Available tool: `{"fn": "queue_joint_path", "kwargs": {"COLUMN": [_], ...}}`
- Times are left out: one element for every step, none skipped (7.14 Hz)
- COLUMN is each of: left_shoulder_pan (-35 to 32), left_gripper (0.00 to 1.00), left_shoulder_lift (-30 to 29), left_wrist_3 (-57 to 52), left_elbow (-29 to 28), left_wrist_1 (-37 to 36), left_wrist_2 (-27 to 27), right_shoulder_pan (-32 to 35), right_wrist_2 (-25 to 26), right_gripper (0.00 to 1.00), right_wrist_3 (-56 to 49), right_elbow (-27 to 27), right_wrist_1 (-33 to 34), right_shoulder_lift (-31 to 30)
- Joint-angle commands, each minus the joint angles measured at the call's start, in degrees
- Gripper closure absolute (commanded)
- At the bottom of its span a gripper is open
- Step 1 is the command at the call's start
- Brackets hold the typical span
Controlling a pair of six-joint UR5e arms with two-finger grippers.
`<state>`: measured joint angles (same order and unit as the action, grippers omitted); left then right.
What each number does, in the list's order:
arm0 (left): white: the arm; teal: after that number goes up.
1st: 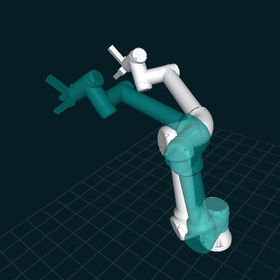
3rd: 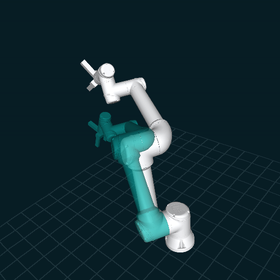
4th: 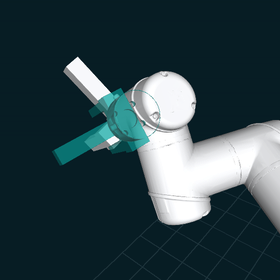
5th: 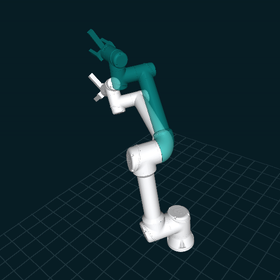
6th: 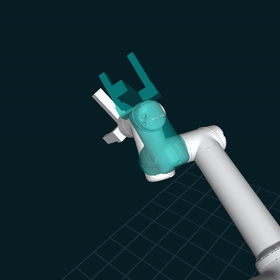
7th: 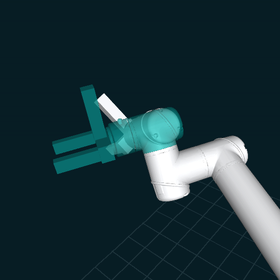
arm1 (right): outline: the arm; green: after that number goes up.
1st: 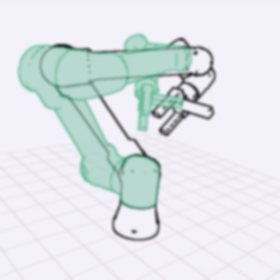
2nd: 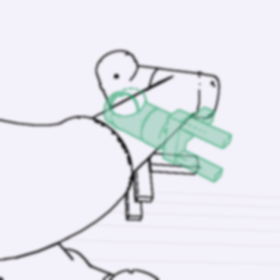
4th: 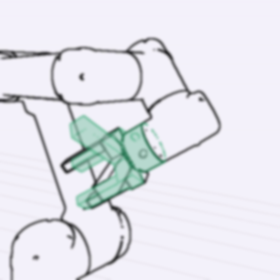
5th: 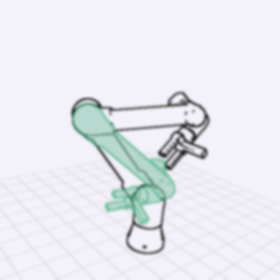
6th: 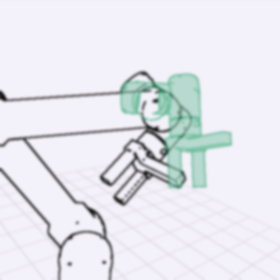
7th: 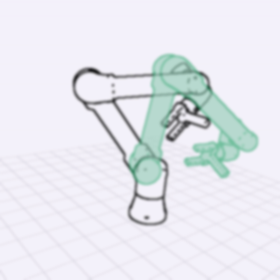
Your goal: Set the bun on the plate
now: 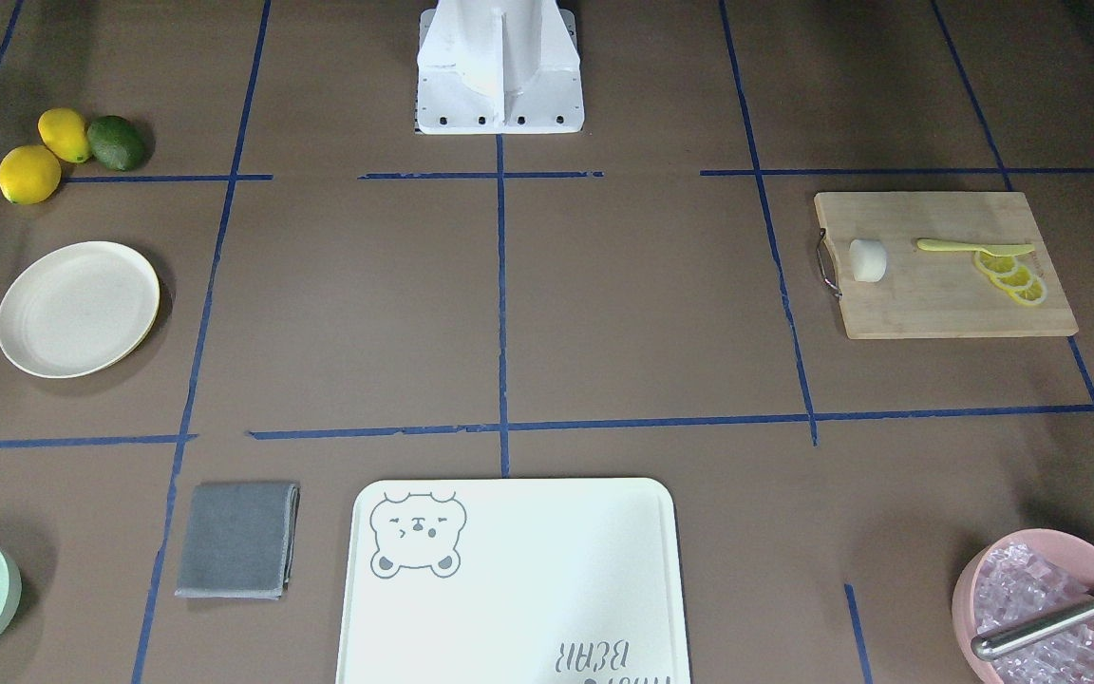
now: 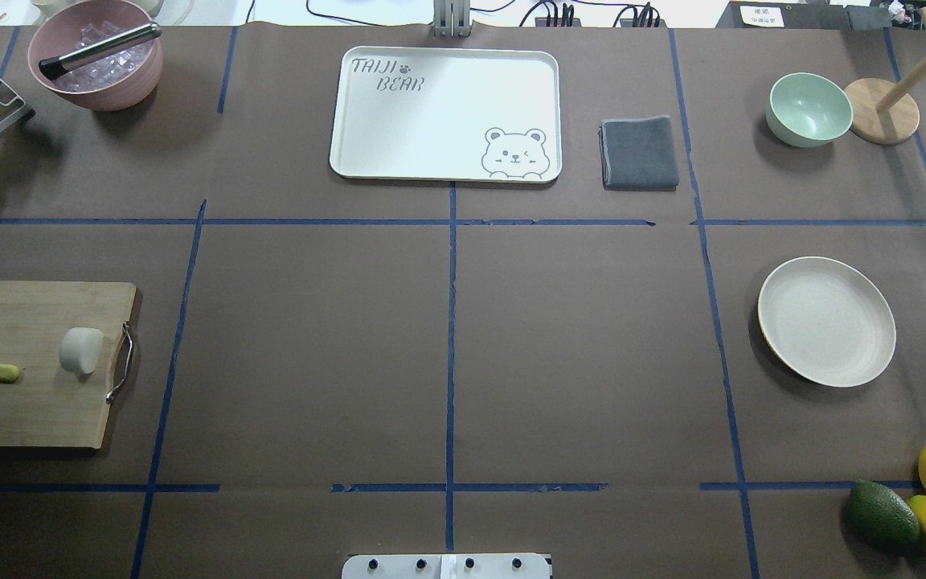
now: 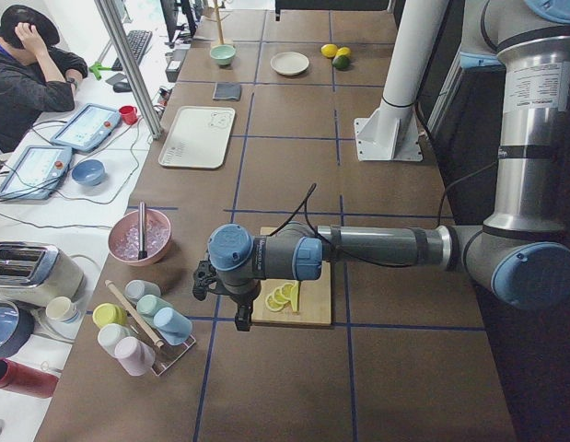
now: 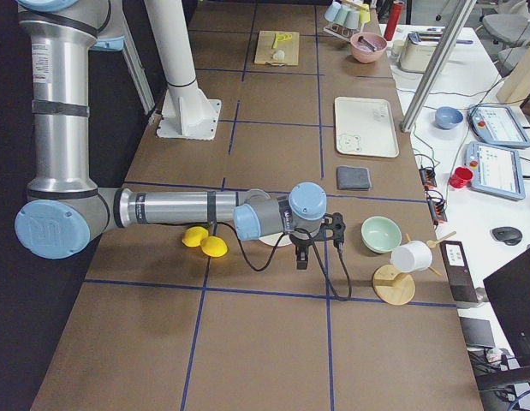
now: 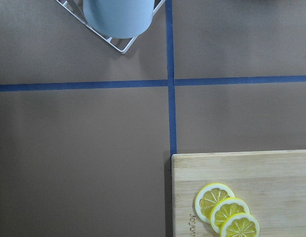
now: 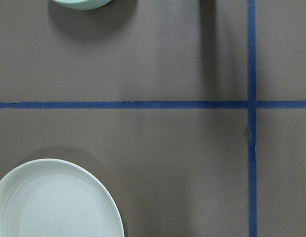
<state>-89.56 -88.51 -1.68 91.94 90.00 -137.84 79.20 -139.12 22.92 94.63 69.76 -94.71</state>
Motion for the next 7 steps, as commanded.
{"fn": "queue_joint_path", "kwargs": {"left_shoulder_pan": [0.0,0.0,0.1,0.0,0.1,0.0,0.0], "left_gripper": [0.0,0.0,0.0,0.0,0.0,0.0,0.0], "left_shoulder_lift": [0.0,0.1,0.0,0.0,0.0,0.1,0.0], "left_wrist_3": [0.0,0.0,0.0,0.0,0.0,0.0,0.0], "left_elbow": [0.3,0.3,0.3,0.3,0.3,0.3,0.2], "left_wrist_1": [0.0,0.0,0.0,0.0,0.0,0.0,0.0], "left_wrist_2": [0.0,0.0,0.0,-0.1,0.0,0.0,0.0], "right_shoulder_pan": [-7.1,-9.9,-12.6,-16.0,-18.4,-20.3,-20.7], "right_wrist_2": [3.2,4.8,6.2,9.4,12.1,13.4,13.3], "right_gripper": [0.0,0.0,0.0,0.0,0.0,0.0,0.01], "right_wrist_3": [15.2,18.1,19.5,21.8,21.9,21.9,22.0], "right_elbow": [-0.2,-0.2,-0.2,-0.2,-0.3,-1.1,-1.9], "right_wrist_1": [-14.7,-15.7,-15.7,-15.8,-15.7,-15.7,-15.7], "right_shoulder_lift": [-4.1,-4.3,-4.2,-3.8,-3.7,-3.7,-3.7]}}
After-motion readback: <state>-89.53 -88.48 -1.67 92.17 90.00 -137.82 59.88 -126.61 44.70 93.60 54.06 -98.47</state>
